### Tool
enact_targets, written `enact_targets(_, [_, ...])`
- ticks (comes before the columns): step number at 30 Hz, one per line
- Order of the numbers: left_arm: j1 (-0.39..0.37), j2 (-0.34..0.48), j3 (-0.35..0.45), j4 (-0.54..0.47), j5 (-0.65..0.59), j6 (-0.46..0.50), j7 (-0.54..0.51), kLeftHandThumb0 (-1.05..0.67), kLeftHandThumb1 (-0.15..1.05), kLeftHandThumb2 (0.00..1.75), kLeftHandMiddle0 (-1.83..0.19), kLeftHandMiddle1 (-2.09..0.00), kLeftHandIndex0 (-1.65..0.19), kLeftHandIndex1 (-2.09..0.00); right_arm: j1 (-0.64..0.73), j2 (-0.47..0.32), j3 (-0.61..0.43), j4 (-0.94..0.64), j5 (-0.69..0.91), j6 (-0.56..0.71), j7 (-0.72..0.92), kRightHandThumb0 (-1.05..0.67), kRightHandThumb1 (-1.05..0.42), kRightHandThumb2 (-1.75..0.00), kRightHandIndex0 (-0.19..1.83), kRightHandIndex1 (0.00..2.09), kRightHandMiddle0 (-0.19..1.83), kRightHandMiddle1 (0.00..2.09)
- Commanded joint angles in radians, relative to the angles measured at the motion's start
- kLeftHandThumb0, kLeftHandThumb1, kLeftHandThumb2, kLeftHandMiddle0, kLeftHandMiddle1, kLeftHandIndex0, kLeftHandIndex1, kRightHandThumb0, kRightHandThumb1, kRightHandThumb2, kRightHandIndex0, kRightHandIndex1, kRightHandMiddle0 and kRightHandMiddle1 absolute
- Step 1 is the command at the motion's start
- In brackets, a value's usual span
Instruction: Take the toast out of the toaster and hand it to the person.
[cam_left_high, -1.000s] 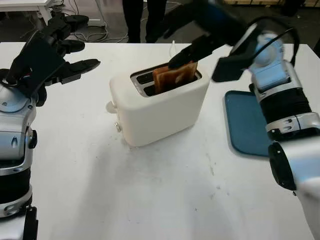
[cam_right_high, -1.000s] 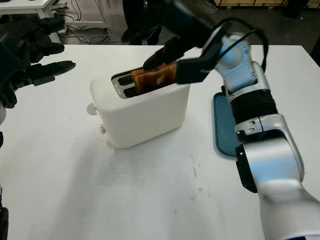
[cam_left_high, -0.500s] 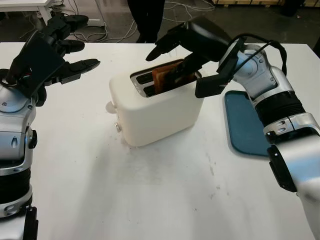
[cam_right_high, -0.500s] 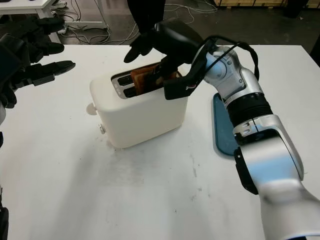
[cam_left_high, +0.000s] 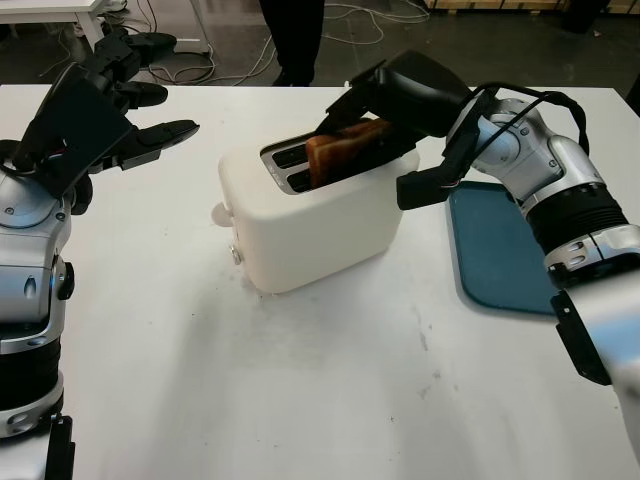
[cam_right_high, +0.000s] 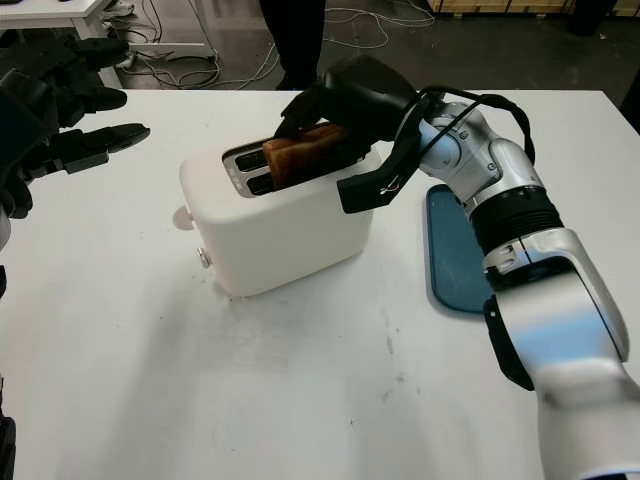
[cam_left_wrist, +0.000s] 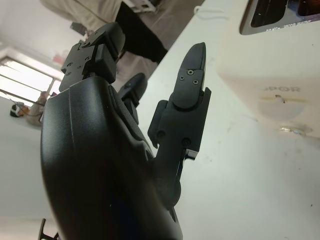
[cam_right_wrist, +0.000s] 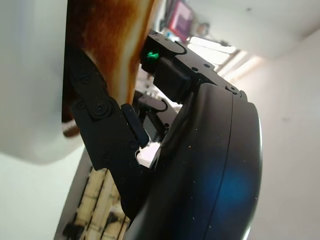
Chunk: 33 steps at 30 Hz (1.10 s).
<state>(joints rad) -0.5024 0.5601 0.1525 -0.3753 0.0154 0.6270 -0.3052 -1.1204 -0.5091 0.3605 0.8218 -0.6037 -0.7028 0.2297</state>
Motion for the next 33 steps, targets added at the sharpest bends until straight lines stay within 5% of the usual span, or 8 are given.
enact_targets(1, [0.005,-0.009,0.011,-0.011,-0.006,0.005,0.011,-0.26,0.92,0.10,0.00,-0.87,-0.10,-0.50,0.003,-0.022,0.008,-0.023,-0.005,0.018,0.031,-0.44,-0.67,0.00,0.85,0.94,1.07,0.11])
enact_targets(7, [0.003,-0.010,0.007,-0.010,-0.002,-0.003,0.014,-0.28,0.92,0.10,0.00,-0.85,-0.09,-0.50,0.010,-0.047,0.028,-0.061,-0.029,0.036,0.059,-0.46,-0.70,-0.01,0.81,1.14,1.16,0.17])
enact_targets(12, [0.002,-0.011,0.009,-0.010,-0.006,-0.001,0.017,-0.26,0.92,0.09,0.00,-0.86,-0.09,-0.51,0.019,-0.045,0.037,-0.067,-0.036,0.062,0.059,-0.50,-0.74,0.00,0.80,1.47,0.84,1.11])
enact_targets(17, [0.000,-0.014,0.012,-0.007,-0.013,0.004,0.016,-0.26,0.92,0.09,0.00,-0.86,-0.08,-0.51,0.022,-0.052,0.068,-0.066,-0.117,0.039,-0.054,-0.57,-0.88,-0.04,0.98,1.67,0.81,1.58])
enact_targets(24, [0.003,-0.014,0.013,-0.004,-0.016,-0.001,0.018,-0.24,0.92,0.11,0.00,-0.83,-0.07,-0.51,0.016,-0.061,0.128,-0.038,-0.237,0.002,-0.249,-0.54,-0.92,-0.37,1.09,1.74,0.81,1.73])
enact_targets(33, [0.008,-0.006,0.009,-0.001,-0.011,-0.009,0.018,-0.26,0.92,0.10,0.00,-0.87,-0.09,-0.53,-0.015,-0.045,0.070,0.031,-0.163,-0.023,-0.363,-0.50,-0.92,-0.46,1.08,1.75,0.80,1.75])
